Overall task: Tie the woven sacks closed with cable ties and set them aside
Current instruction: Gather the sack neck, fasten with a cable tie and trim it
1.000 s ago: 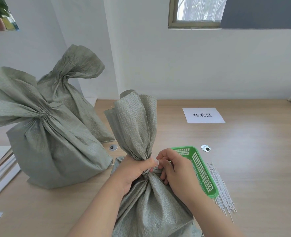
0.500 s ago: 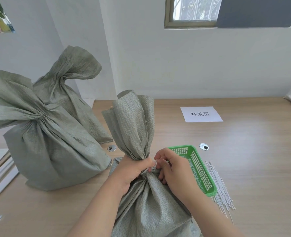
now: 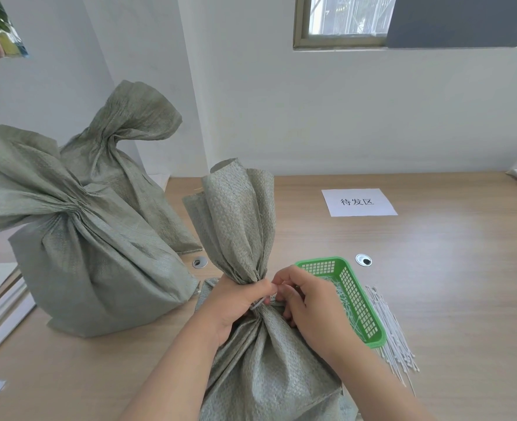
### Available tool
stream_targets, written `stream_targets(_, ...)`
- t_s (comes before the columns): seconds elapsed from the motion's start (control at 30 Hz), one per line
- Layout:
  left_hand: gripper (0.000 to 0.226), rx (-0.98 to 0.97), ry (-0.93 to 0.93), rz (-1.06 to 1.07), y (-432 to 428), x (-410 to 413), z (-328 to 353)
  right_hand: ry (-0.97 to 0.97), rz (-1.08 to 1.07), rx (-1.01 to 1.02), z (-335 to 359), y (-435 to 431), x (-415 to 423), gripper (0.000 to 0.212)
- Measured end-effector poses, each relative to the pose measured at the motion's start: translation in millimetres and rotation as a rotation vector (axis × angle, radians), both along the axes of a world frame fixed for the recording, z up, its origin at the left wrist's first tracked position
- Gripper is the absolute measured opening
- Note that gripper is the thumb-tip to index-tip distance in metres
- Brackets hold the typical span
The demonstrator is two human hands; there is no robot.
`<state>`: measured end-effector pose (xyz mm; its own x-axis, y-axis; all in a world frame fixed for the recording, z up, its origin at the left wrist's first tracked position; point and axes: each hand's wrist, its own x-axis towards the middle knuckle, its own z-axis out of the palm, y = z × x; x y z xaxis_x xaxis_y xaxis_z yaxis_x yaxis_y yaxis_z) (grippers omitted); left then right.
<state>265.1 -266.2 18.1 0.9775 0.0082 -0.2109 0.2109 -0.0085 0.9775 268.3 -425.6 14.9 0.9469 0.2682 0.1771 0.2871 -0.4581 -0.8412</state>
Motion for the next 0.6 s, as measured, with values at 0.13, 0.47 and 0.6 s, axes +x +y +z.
stream_targets(0.13,0.029,-0.028,-0.01,-0.018,1.0,-1.8,-2.1,0.122,0.001,0.114,3.4,-3.6,0.2,0.023)
stream_targets(0.47,0.013,-0.042,-0.005,-0.051,1.6,-5.1,0.9,0.242,0.079,0.027,10.1,-11.4,9.4,0.015)
stream_targets(0.6,0.014,-0.103,0.034,-0.026,3.9,-5.2,1.1,0.205,0.119,-0.093,14.6,-12.3,12.1,0.021)
